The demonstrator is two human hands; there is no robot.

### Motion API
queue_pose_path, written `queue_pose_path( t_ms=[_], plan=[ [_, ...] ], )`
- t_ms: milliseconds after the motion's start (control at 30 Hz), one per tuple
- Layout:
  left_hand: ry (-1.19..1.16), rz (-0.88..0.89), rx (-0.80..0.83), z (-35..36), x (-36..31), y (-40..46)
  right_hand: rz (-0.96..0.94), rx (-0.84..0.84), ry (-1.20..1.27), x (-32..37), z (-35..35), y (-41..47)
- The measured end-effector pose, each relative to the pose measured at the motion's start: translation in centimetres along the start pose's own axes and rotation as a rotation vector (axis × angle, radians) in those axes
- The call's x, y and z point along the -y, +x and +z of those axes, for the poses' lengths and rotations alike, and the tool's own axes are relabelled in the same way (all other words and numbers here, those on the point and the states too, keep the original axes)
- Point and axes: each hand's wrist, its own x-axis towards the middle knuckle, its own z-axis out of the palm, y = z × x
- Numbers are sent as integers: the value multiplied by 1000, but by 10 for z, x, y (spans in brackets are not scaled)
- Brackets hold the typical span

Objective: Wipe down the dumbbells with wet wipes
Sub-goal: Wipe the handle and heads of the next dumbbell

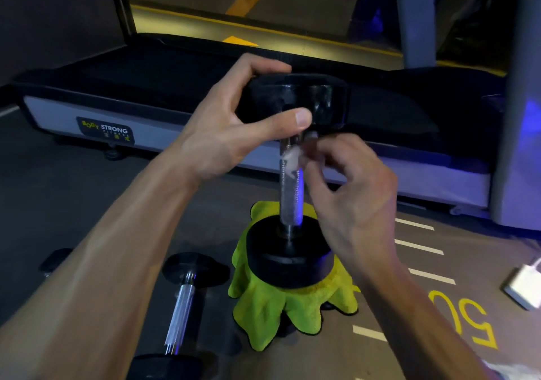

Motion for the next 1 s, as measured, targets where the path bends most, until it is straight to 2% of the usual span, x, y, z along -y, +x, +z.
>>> queue_pose_path(
  t_ms=[67, 200, 400, 533, 633, 833, 1000],
  plan=[
    [-22, -1, -3, 0, 1, -1, -14, -13, 2, 3, 3, -6],
    [-69, -4, -26, -1, 6, -2, 52, 74, -3, -7, -1, -53],
    [-74, 4, -2, 0, 2, -2, -2, 33, 5, 13, 7, -17],
    [-92, 0, -10, -1, 3, -4, 66, 159, 21, -1, 5, -60],
    [-99, 6, -17, -2, 5, -5, 49, 206, -21, -6, -6, -71],
    [-118, 3, 7, 0, 3, -4, -58, 189, -68, 6, 1, -28],
    [-121, -9, -49, -4, 9, -5, -60, 300, -96, -15, -14, -80]
  ],
)
